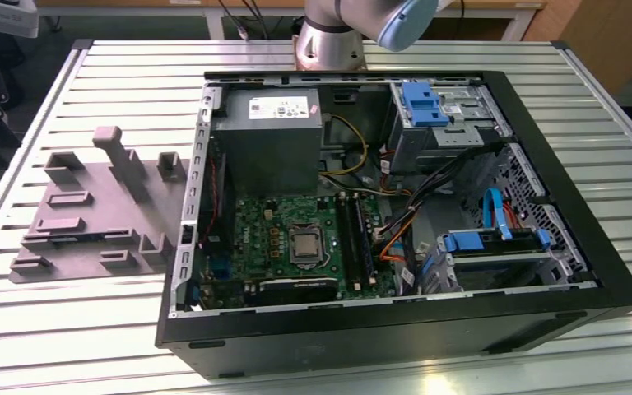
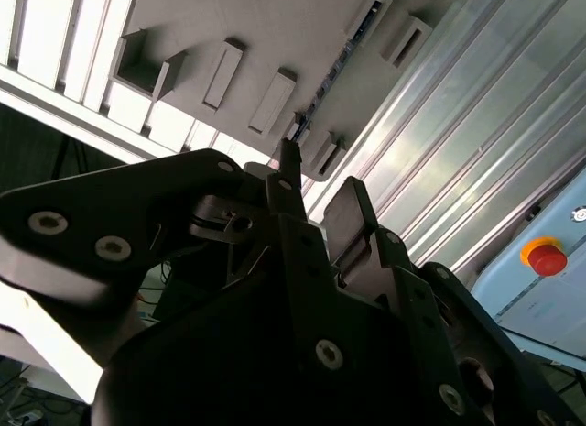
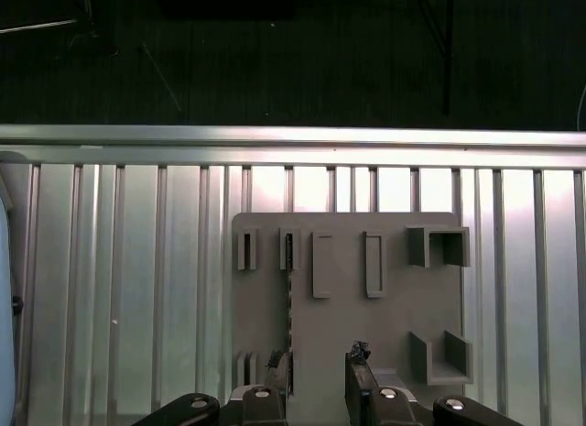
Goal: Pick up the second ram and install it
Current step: 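Pick up the second ram and move it above second insertion slot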
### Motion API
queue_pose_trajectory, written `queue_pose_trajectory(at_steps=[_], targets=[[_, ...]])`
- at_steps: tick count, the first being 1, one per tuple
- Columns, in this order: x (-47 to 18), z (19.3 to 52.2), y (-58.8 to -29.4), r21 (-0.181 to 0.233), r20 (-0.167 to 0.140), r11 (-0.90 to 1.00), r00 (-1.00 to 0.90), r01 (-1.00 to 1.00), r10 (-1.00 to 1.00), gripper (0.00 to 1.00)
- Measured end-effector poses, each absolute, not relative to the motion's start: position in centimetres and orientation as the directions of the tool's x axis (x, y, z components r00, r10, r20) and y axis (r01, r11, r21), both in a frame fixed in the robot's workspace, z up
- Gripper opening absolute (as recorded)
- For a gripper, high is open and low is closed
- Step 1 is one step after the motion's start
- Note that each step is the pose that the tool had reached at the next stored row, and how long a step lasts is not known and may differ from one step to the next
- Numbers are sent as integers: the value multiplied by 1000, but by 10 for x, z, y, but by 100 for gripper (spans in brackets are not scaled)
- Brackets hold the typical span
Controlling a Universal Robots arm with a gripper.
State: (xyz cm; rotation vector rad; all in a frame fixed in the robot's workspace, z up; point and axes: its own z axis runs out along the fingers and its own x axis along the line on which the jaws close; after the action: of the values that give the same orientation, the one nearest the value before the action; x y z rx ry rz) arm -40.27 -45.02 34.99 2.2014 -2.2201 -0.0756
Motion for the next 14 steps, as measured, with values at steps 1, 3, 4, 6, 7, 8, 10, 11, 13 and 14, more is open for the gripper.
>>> queue_pose_trajectory(at_steps=[1,3,4,6,7,8,10,11,13,14], targets=[[-403,350,-450,44,-24,8,-9,-999,-1000,38],[-403,350,-450,44,-24,8,-9,-999,-1000,38],[-403,350,-450,44,-24,8,-9,-999,-1000,38],[-403,350,-450,44,-24,8,-9,-999,-1000,38],[-403,350,-450,44,-24,8,-9,-999,-1000,38],[-403,350,-450,44,-24,8,-9,-999,-1000,40],[-403,350,-450,44,-24,8,-9,-999,-1000,46],[-403,349,-450,44,-24,8,-9,-999,-1000,46],[-403,346,-450,44,-24,8,-9,-999,-1000,46],[-403,345,-450,44,-24,8,-9,-999,-1000,46]])
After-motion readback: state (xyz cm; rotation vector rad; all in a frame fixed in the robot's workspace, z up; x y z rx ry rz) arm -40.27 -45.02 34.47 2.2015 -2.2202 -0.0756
